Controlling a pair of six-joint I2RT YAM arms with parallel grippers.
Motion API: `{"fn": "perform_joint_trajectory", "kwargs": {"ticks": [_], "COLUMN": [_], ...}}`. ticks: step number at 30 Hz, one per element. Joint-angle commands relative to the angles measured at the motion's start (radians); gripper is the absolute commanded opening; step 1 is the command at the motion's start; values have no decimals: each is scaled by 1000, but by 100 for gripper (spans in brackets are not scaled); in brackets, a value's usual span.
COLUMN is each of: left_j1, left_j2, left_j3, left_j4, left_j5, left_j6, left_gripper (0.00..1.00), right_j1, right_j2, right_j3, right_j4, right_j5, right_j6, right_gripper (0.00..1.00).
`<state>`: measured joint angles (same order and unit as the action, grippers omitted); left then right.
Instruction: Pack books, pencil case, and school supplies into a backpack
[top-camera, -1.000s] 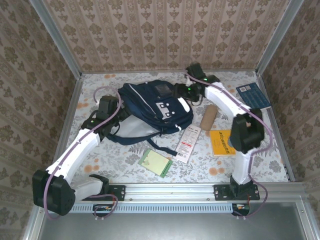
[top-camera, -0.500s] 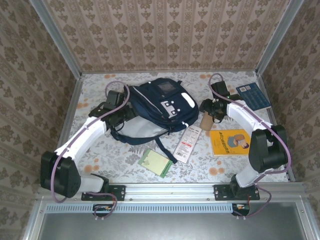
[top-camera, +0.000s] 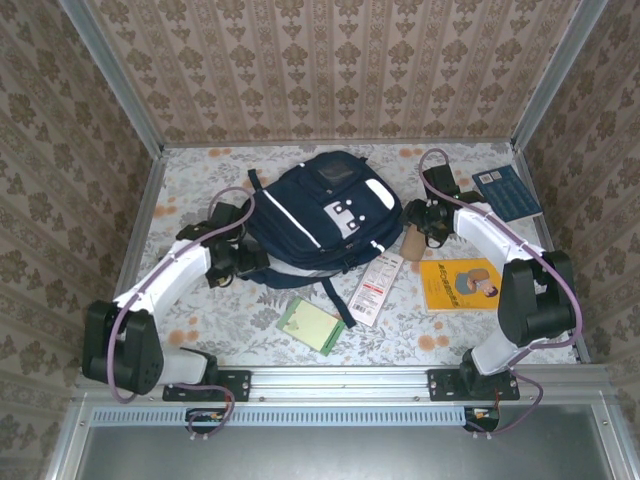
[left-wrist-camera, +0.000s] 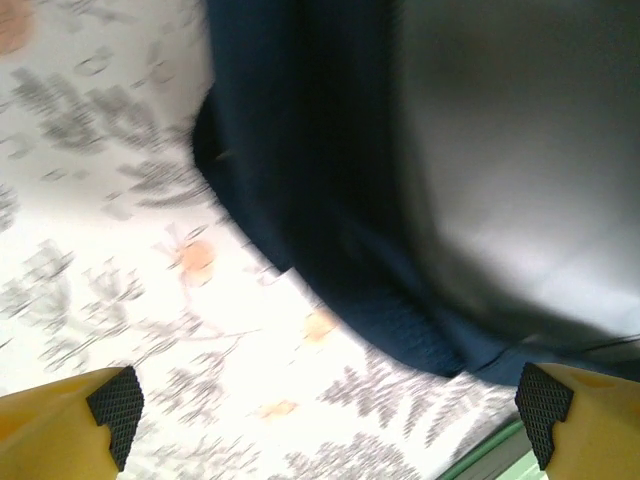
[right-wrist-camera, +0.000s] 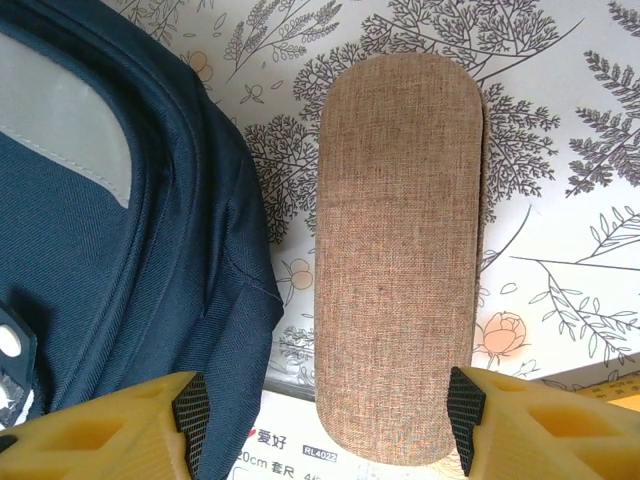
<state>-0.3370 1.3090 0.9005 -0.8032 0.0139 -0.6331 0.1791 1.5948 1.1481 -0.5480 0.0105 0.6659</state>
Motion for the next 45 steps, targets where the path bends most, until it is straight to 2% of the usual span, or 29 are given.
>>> {"fn": "perform_joint_trajectory", "kwargs": {"ticks": [1,8,12,15,20,27,35,41,45], "left_j1": [13,32,22,-23,-110,-219,-276,-295,-325], "left_j2": [-73,-113,-168,-167,-136,-32,41,58,93], "left_j3": [2,37,62,91,130,201,247,261,270], "left_j4": [-120,-182,-103,-34,93,158,163,187,232], "left_j5": [-76,-143,-52,-27,-14,-5,4,19,61], "left_j6": [69,74,68,61,40,15,19,32,39], "left_gripper": [100,100,100,100,100,99,99,99,97], "right_j1": [4,6,-1,-31,-103,-119,-79,16,114], "right_j2": [-43,-65,-91,-112,-126,-79,-26,-79,-147], "right_j3": [-18,-52,-83,-122,-204,-275,-308,-393,-422], "right_j4": [0,0,-21,-32,5,116,139,151,126], "right_j5": [47,60,113,140,106,-37,-105,-131,-124], "right_j6": [26,38,32,45,64,38,45,92,118], "right_gripper": [67,67,68,68,68,65,62,62,61]}}
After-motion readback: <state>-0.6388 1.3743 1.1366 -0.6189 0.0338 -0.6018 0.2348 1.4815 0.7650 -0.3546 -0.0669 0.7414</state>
